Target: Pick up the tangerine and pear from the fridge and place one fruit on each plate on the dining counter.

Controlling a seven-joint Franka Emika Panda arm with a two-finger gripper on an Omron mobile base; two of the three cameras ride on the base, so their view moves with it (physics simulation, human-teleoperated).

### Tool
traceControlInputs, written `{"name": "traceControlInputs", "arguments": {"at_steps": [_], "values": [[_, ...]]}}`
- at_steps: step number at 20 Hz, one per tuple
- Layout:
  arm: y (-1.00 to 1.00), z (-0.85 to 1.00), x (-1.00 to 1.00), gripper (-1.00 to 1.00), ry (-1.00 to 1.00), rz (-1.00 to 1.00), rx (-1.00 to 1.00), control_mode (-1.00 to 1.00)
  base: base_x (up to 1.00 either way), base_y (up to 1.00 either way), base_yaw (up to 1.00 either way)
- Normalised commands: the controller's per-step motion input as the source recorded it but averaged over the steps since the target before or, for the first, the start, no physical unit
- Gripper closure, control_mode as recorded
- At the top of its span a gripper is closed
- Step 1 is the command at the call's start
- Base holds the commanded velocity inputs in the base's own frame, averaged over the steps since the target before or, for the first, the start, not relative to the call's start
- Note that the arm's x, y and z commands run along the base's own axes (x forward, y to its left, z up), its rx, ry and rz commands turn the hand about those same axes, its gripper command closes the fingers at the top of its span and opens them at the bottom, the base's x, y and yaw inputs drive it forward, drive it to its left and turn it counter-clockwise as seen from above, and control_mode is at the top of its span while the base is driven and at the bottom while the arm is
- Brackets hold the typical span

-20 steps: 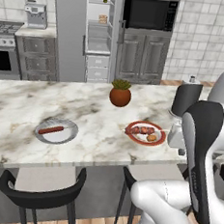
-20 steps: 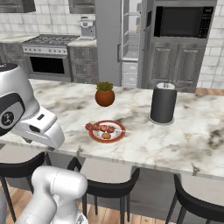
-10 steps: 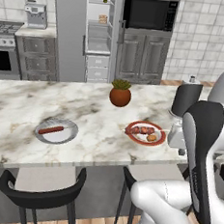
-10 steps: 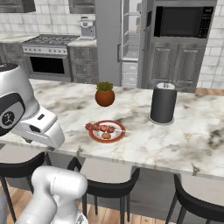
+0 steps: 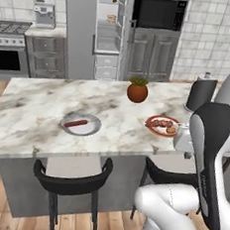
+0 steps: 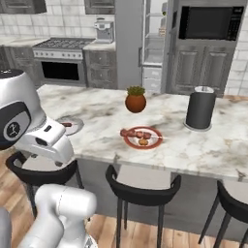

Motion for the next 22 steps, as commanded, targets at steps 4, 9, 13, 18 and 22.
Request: {"name": "traceControlInputs", "arguments": {"at_steps": [4,9,13,18,22], "values": [[0.0,0.0,0.0,-1.0,0.0,0.0,0.0,1.0,-0.41,1.0,-0.04],[0.0,0.0,0.0,-1.0,0.0,0.0,0.0,1.0,-0.09,1.0,-0.01],[0.0,0.0,0.0,-1.0,0.0,0.0,0.0,1.0,0.0,1.0,0.01],[0.0,0.0,0.0,-1.0,0.0,0.0,0.0,1.0,0.06,1.0,0.06],[0.0,0.0,0.0,-1.0,0.0,0.0,0.0,1.0,0.32,1.0,0.1]]}}
